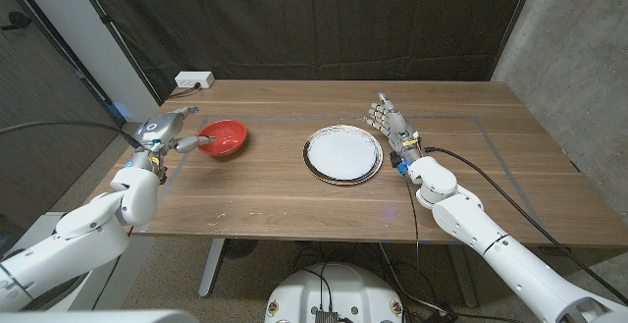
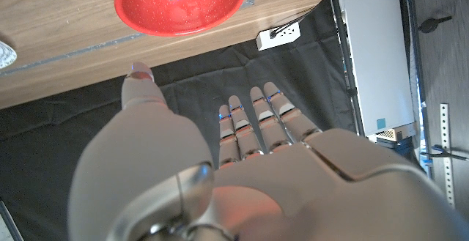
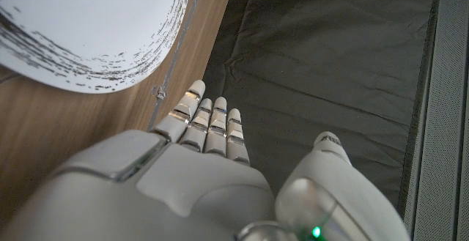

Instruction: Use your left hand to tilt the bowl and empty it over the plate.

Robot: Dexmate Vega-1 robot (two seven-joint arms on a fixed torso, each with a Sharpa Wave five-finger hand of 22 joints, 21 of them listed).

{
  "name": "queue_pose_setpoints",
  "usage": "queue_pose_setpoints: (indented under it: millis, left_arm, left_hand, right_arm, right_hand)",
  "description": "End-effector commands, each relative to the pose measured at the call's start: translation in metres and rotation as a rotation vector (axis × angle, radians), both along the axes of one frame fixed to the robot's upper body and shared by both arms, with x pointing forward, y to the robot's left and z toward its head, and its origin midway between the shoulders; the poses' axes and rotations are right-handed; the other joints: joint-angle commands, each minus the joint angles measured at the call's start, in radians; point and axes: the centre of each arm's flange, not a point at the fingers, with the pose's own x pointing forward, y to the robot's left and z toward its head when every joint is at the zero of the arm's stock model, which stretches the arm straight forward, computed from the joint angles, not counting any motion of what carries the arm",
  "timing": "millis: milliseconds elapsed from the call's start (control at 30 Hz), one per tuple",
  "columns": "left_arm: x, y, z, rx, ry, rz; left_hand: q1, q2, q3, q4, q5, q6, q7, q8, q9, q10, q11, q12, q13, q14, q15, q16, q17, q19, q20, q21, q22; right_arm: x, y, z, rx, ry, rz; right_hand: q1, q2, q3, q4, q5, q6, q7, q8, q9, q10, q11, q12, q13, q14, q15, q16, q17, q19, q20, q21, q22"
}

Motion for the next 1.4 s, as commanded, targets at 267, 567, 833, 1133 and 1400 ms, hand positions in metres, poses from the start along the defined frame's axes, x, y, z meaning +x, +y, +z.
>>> queue_pose_setpoints:
  millis: [267, 567, 833, 1133, 1400]
  left_arm:
    - [0.007, -0.012, 0.015, 0.155, 0.107, 0.131]
    - [0.015, -0.016, 0.02, 0.18, 0.159, 0.135]
    - [0.024, -0.024, 0.019, 0.224, 0.201, 0.135]
    - [0.041, -0.037, 0.007, 0.272, 0.213, 0.121]
    - [0.049, -0.047, -0.008, 0.266, 0.216, 0.108]
  left_hand:
    - [0.064, 0.001, -0.022, 0.008, 0.006, 0.188, -0.048, 0.047, 0.007, 0.134, -0.042, 0.033, 0.004, 0.091, -0.105, 0.028, 0.006, 0.06, -0.031, 0.008, 0.005]
    - [0.054, 0.005, -0.044, 0.025, 0.004, 0.238, -0.055, 0.046, 0.006, 0.186, -0.039, 0.031, 0.005, 0.205, -0.115, 0.052, 0.007, 0.166, -0.02, 0.044, 0.007]
    - [0.064, 0.013, -0.043, 0.024, 0.005, 0.263, -0.056, 0.049, 0.006, 0.214, -0.044, 0.034, 0.005, 0.219, -0.119, 0.05, 0.007, 0.179, -0.024, 0.047, 0.008]
    - [0.076, 0.021, -0.041, 0.022, 0.005, 0.267, -0.059, 0.047, 0.006, 0.217, -0.048, 0.031, 0.005, 0.228, -0.122, 0.048, 0.007, 0.183, -0.026, 0.047, 0.008]
    - [0.089, 0.033, -0.036, 0.021, 0.005, 0.262, -0.062, 0.04, 0.006, 0.213, -0.046, 0.023, 0.005, 0.22, -0.121, 0.039, 0.006, 0.177, -0.026, 0.044, 0.008]
  right_arm:
    - [0.003, 0.004, 0.002, 0.008, 0.008, -0.011]
    - [0.005, 0.001, 0.0, 0.014, 0.015, -0.017]
    - [0.007, 0.001, -0.003, 0.02, 0.019, -0.015]
    - [0.007, -0.001, -0.005, 0.024, 0.017, -0.013]
    - [0.006, -0.005, -0.008, 0.024, 0.023, -0.011]
  right_hand:
    - [0.003, 0.012, 0.001, -0.003, -0.002, 0.012, 0.0, 0.003, 0.003, 0.007, 0.002, 0.005, 0.003, 0.005, -0.002, -0.003, 0.006, 0.004, -0.012, -0.007, 0.004]
    - [0.004, 0.013, 0.0, -0.004, -0.002, 0.012, 0.0, 0.002, 0.003, 0.006, 0.0, 0.004, 0.003, 0.004, -0.003, -0.004, 0.006, 0.003, -0.011, -0.011, 0.004]
    - [0.004, 0.013, 0.0, -0.004, -0.002, 0.011, 0.0, 0.001, 0.003, 0.005, 0.001, 0.003, 0.003, 0.003, -0.002, -0.005, 0.006, 0.003, -0.011, -0.014, 0.004]
    - [0.004, 0.014, 0.0, -0.005, -0.003, 0.012, -0.001, 0.0, 0.003, 0.005, 0.001, 0.003, 0.003, 0.003, -0.002, -0.005, 0.006, 0.004, -0.011, -0.016, 0.004]
    - [0.004, 0.014, -0.001, -0.006, -0.003, 0.012, -0.001, -0.001, 0.003, 0.005, 0.001, 0.002, 0.003, 0.003, -0.001, -0.005, 0.006, 0.005, -0.011, -0.018, 0.004]
